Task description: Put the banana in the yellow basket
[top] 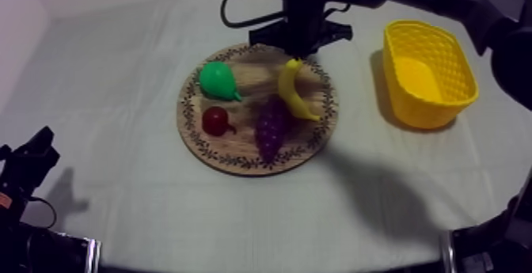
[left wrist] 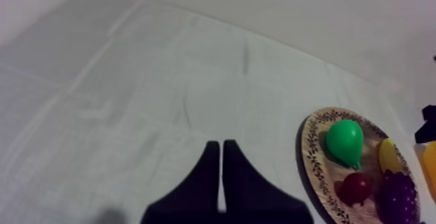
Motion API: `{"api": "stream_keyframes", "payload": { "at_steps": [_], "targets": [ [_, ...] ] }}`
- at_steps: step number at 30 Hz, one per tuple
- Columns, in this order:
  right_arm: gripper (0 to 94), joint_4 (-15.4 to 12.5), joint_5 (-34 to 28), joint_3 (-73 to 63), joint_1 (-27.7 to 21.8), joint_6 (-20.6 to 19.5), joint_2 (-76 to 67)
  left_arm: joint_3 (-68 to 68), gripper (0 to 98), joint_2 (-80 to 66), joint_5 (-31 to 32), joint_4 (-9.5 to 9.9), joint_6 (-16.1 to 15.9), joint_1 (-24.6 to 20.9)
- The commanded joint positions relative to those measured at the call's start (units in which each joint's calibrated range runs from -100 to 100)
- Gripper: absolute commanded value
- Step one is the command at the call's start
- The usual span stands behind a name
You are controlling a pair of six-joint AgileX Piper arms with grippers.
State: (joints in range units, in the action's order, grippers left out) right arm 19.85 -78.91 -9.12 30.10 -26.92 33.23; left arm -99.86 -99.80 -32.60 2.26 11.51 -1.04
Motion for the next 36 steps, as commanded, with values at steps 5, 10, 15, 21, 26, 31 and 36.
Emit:
{"api": "stream_keyframes", "payload": {
  "at_steps": [5, 10, 15, 21, 26, 31, 36],
  "targets": [
    [5.1, -0.45, 0.75, 0.22, 0.14, 0.68, 0.55, -0.03, 0.1, -0.03, 0.02, 0.01, -0.01, -0.01],
    [40.0, -1.1, -0.38, 0.46, 0.32, 0.31, 0.27, -0.03, 0.1, -0.03, 0.02, 0.01, -0.01, -0.01],
    [82.0, -1.25, -2.02, 0.87, 0.76, 0.64, -0.9, -0.03, 0.1, -0.03, 0.02, 0.01, -0.01, -0.01],
    [90.3, -1.04, -3.46, 1.39, 1.72, 0.53, -1.98, -0.03, 0.1, -0.03, 0.02, 0.01, -0.01, -0.01],
    [91.2, -0.85, -3.21, 2.68, 2.11, -0.01, -2.07, -0.03, 0.1, -0.03, 0.02, 0.01, -0.01, -0.01],
    [91.2, -0.74, -2.84, 2.68, 2.02, -0.24, -0.58, -0.03, 0.1, -0.03, 0.02, 0.01, -0.01, -0.01],
    [91.1, -1.11, -2.77, -0.06, 1.16, 0.11, 3.56, -0.03, 0.1, -0.03, 0.02, 0.01, -0.01, -0.01]
  ]
}}
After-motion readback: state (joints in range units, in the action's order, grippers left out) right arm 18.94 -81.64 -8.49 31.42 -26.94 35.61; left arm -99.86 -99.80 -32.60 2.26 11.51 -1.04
